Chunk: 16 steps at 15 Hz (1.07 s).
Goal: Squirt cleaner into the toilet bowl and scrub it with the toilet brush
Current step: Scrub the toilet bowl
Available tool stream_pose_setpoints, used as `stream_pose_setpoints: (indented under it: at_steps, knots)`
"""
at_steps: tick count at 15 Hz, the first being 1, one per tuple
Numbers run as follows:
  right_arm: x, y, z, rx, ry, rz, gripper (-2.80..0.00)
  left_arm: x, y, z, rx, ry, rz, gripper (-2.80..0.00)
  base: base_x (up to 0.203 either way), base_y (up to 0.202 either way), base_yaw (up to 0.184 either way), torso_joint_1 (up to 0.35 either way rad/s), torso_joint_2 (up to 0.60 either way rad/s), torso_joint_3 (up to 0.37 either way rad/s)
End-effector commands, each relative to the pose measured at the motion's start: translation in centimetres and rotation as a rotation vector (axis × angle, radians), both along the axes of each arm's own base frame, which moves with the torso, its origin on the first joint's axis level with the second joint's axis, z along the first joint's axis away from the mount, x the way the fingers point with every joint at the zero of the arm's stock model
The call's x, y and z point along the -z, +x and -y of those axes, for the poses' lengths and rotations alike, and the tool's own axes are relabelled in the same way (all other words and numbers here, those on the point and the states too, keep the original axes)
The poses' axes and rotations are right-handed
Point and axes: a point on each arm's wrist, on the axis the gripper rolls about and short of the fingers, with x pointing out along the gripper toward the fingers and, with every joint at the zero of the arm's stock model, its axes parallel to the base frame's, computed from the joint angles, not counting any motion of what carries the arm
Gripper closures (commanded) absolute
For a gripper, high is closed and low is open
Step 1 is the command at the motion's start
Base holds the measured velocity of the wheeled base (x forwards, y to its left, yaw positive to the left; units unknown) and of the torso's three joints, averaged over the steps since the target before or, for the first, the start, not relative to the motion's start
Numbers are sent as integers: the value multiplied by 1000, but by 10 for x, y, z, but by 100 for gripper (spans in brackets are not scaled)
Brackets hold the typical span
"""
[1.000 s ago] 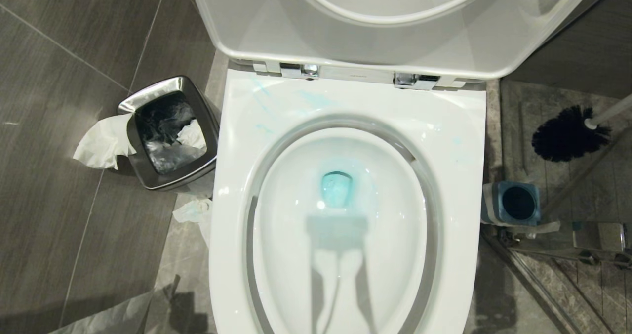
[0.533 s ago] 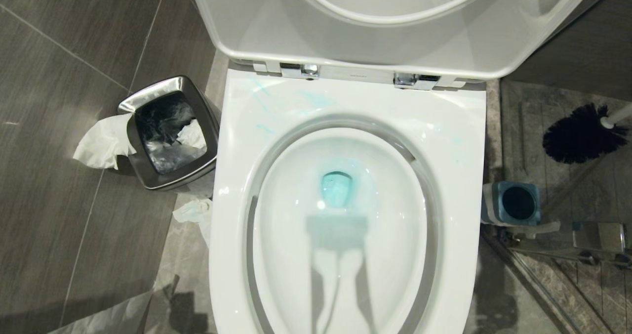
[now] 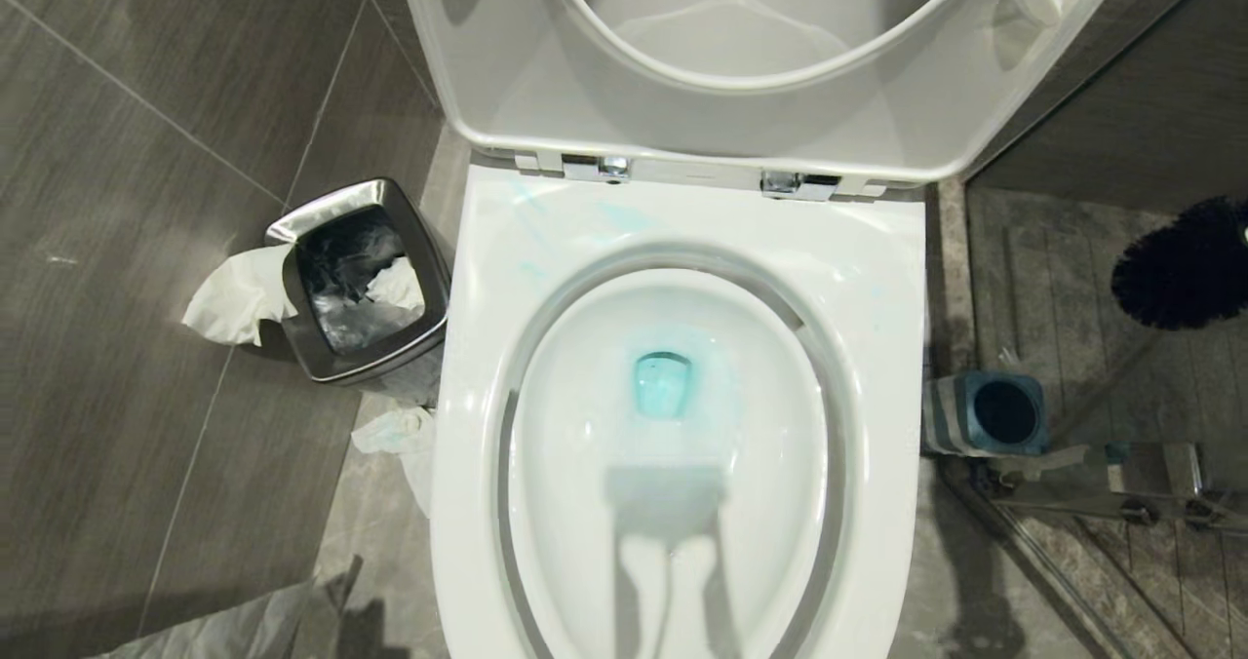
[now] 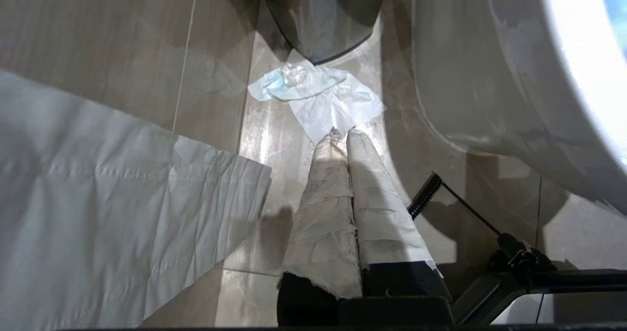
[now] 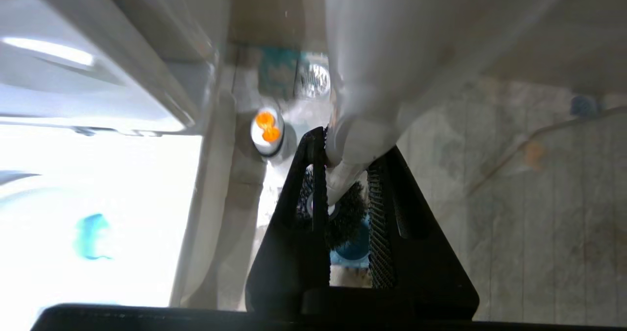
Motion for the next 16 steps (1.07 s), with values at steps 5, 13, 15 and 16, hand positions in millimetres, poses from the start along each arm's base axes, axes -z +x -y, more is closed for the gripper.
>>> stream_pose_setpoints:
  at_steps: [5, 13, 15, 16]
  knots:
    - [1, -34, -4, -28, -1, -10, 0, 0, 0, 0, 1, 1, -2, 0, 0, 0, 0, 3, 3, 200]
    - [1, -31, -4, -37, -2, -16, 0, 0, 0, 0, 0, 4, -2, 0, 0, 0, 0, 1, 0, 201]
    - [2, -24, -4, -41, 0, -34, 0, 0, 0, 0, 0, 6, -2, 0, 0, 0, 0, 2, 0, 198]
    - [2, -20, -4, -57, 1, -44, 0, 0, 0, 0, 0, 4, -2, 0, 0, 0, 0, 5, 1, 133]
